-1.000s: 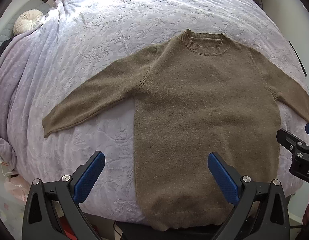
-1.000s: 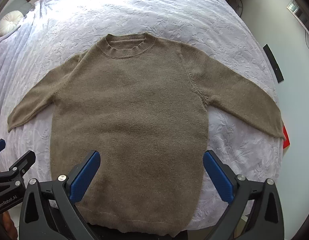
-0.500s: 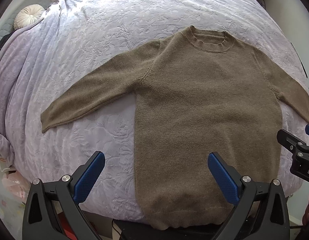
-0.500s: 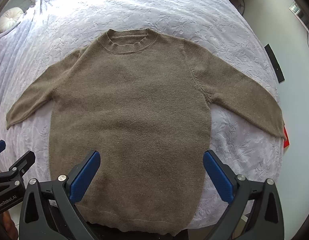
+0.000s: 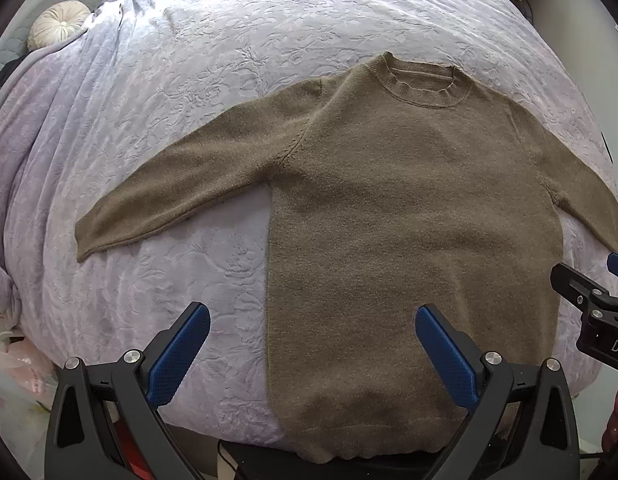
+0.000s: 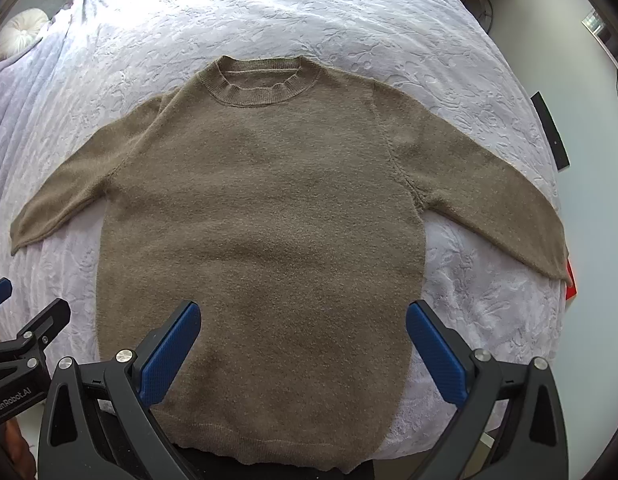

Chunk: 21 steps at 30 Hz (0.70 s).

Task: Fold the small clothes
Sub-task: 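Grasp the sweater sleeve cuff with the left gripper and lift it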

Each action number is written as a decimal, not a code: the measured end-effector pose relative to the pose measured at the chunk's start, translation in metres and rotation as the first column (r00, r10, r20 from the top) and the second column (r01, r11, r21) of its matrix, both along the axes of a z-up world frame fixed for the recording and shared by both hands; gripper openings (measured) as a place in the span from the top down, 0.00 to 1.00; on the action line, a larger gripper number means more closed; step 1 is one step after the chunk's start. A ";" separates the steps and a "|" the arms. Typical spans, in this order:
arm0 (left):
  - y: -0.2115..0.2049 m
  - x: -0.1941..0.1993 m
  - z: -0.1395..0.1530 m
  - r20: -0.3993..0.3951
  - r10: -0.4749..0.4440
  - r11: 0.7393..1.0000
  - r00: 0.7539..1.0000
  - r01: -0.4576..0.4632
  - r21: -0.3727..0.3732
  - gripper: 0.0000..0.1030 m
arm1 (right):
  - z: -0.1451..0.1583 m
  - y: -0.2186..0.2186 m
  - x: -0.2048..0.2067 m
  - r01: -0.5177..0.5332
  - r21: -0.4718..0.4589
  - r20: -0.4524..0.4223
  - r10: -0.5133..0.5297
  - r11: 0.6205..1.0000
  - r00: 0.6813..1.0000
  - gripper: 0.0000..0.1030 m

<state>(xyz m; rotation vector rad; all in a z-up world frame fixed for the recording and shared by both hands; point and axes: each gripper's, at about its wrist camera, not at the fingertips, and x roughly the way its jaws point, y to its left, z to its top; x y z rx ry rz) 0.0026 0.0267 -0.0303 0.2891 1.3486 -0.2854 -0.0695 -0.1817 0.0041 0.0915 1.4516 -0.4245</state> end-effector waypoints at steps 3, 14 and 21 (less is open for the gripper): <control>0.003 0.003 -0.006 0.005 0.005 1.000 1.000 -0.005 -0.006 0.00 | -0.006 0.002 0.001 0.001 -0.002 -0.020 -0.002 1.000 1.000 0.01; 0.021 0.017 -0.031 -0.031 0.041 0.991 0.999 -0.045 -0.126 0.00 | -0.032 0.008 0.004 0.013 0.051 -0.042 -0.011 0.999 0.999 0.01; 0.058 0.046 -0.045 -0.052 0.133 0.949 0.990 -0.143 -0.279 0.00 | -0.032 0.029 0.015 -0.053 0.108 0.003 0.053 0.993 0.999 0.01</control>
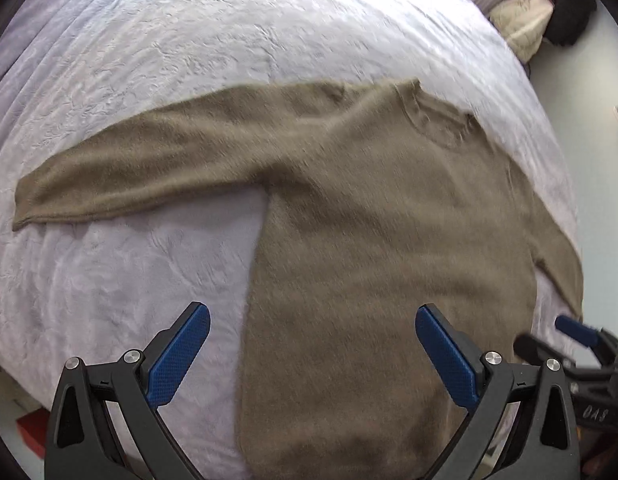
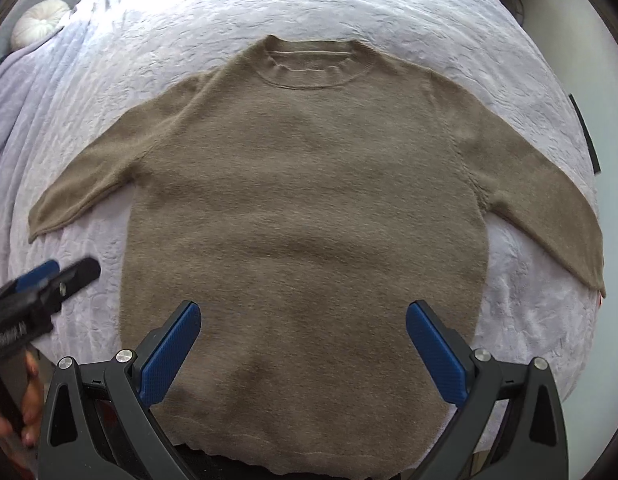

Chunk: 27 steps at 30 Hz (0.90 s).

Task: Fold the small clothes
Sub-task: 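Grasp the sweater sleeve cuff with the left gripper and lift it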

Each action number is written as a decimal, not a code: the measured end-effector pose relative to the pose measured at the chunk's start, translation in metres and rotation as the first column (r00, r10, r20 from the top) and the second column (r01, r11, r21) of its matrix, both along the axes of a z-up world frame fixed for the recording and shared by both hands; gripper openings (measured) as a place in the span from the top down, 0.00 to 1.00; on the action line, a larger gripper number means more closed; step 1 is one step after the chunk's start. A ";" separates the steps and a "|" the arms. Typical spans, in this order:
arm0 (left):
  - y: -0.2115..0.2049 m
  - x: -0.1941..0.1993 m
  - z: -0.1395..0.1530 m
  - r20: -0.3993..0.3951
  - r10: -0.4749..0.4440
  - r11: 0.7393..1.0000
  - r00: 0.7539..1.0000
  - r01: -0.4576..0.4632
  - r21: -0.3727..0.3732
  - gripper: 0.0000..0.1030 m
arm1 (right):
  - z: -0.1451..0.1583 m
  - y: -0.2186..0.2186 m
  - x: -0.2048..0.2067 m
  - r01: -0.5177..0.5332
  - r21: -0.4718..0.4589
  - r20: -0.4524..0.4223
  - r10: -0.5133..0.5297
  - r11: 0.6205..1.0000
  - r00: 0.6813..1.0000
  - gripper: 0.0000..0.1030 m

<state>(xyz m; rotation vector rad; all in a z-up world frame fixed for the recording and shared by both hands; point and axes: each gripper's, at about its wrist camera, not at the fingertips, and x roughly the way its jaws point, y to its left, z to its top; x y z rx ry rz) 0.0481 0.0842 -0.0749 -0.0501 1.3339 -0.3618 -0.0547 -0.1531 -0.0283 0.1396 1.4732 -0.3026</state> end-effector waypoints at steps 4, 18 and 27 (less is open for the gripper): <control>0.059 0.044 -0.013 0.033 0.164 0.984 0.986 -0.161 -0.075 0.00 | -0.004 0.014 0.009 -0.030 0.014 -0.008 0.030 0.999 1.000 0.01; 0.265 0.092 -0.129 -0.175 0.670 0.658 0.722 -0.686 -0.312 0.00 | -0.030 0.049 0.025 -0.115 0.020 -0.076 0.116 0.993 0.990 0.01; 0.234 0.114 -0.110 -0.047 0.641 0.719 0.766 -0.621 -0.312 0.09 | -0.043 0.071 0.036 -0.169 0.029 -0.102 0.171 0.985 0.980 0.01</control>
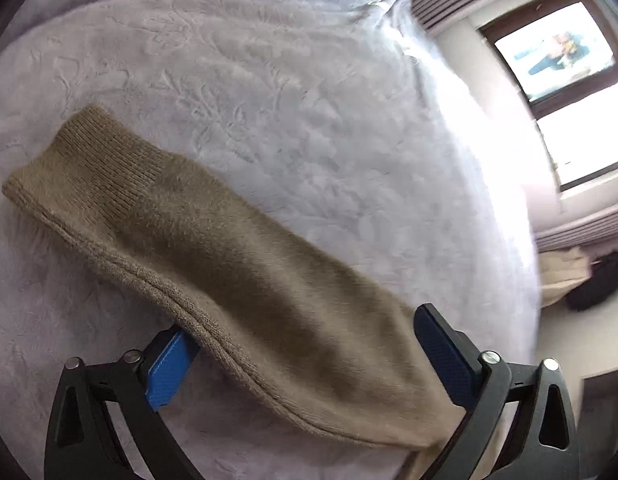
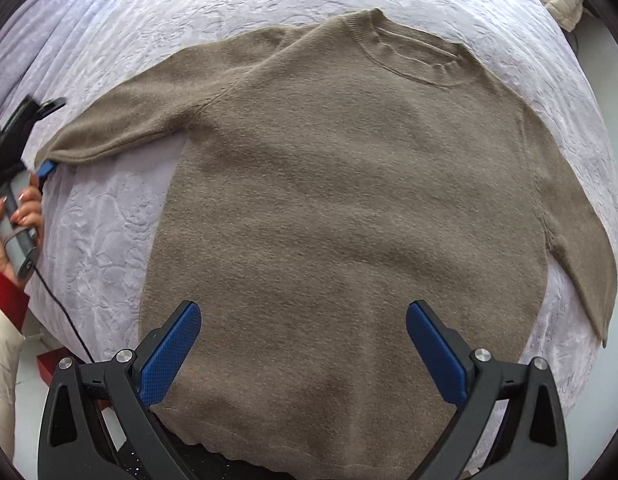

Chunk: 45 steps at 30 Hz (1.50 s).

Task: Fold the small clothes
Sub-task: 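Grasp the sweater sleeve cuff with the left gripper and lift it, then fold the held sleeve across the sweater body with the left gripper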

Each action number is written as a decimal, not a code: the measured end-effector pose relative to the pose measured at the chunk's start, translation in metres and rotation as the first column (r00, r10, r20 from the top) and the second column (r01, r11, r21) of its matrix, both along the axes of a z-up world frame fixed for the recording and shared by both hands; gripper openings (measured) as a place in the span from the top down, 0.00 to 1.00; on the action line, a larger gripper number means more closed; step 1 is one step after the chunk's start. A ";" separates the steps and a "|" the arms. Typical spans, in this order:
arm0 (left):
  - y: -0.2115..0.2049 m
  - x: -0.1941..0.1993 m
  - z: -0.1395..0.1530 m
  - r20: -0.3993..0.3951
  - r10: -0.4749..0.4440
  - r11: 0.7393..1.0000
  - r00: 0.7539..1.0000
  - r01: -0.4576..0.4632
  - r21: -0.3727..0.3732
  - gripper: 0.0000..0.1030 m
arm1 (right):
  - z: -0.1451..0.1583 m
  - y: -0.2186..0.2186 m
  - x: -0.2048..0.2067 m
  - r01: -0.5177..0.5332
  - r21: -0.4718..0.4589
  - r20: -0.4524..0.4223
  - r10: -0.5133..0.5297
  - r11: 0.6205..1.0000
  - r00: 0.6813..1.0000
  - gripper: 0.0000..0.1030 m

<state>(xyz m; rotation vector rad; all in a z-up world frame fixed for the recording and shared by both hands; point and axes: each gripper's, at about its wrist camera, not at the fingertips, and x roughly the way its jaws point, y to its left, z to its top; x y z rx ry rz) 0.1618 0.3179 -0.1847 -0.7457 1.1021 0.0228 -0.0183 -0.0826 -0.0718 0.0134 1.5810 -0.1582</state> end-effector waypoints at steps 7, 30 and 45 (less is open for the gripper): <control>0.004 -0.006 -0.006 -0.083 0.000 0.990 0.997 0.012 0.139 0.86 | 0.004 0.004 0.001 -0.014 0.032 0.022 0.013 0.999 1.000 0.01; -0.427 -0.068 0.041 0.009 -0.828 0.537 0.560 0.790 0.296 0.86 | 0.013 -0.155 -0.067 0.370 0.045 0.087 -0.373 0.928 0.924 0.01; -0.265 -0.085 0.066 -0.099 -0.641 0.565 0.761 0.555 0.610 0.00 | 0.014 -0.049 0.078 -0.272 -0.249 0.242 0.332 0.930 0.912 0.01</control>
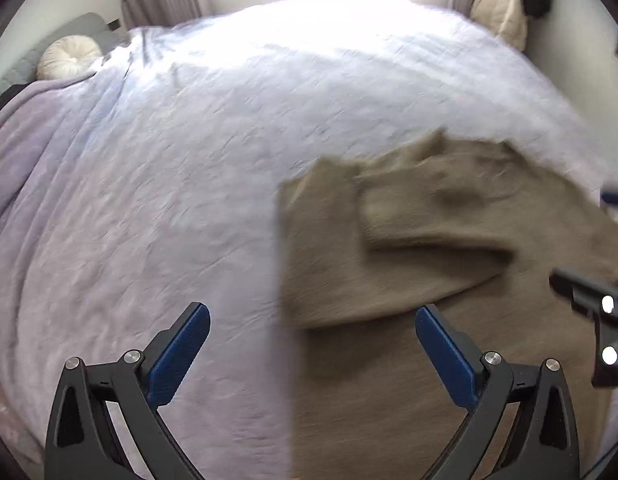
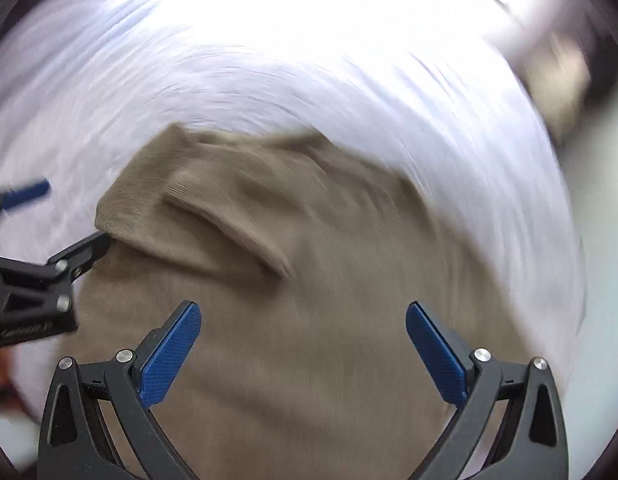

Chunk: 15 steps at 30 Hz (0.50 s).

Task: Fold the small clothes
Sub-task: 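Fold the held sleeve across the sweater body with the left gripper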

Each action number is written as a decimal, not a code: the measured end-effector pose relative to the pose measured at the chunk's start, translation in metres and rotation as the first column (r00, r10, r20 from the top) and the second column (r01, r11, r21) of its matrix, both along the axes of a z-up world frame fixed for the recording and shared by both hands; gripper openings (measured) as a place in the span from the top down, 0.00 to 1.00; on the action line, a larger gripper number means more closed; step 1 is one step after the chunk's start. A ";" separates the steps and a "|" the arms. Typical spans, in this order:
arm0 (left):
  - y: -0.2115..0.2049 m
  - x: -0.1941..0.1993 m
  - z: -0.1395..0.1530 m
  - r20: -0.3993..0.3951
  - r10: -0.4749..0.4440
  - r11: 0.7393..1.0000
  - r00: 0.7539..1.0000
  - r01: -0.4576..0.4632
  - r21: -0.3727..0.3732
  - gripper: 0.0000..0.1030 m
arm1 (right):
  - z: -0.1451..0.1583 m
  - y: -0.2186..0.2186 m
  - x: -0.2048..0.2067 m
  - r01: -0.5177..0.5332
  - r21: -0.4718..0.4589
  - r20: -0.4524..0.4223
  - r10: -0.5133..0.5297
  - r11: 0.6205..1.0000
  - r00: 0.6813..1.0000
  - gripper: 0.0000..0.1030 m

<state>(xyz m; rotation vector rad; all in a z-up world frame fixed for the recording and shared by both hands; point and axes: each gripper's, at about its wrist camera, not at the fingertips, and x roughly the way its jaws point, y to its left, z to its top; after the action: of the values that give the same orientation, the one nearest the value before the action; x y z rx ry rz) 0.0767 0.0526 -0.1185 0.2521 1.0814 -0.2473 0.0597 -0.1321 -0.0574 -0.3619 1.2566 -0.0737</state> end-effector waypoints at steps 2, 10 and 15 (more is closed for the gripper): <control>0.009 0.008 -0.023 -0.043 0.038 0.998 0.998 -0.035 0.059 0.00 | -0.026 0.038 0.024 -0.146 -0.116 -0.001 0.147 0.982 0.989 0.01; 0.001 0.031 -0.069 -0.061 0.113 0.984 0.992 -0.103 0.148 0.00 | -0.105 0.045 0.072 -0.191 -0.243 -0.107 0.169 0.951 0.980 0.91; 0.006 0.037 -0.072 -0.065 0.180 0.978 0.981 -0.172 0.118 0.00 | -0.036 -0.050 0.059 0.221 0.047 0.127 -0.225 0.974 0.966 0.91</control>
<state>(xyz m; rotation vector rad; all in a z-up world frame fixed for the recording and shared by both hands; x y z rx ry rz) 0.1142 0.0583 -0.1905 0.2465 1.1867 -0.0374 0.1184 -0.1818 -0.0930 -0.1833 1.1619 -0.2655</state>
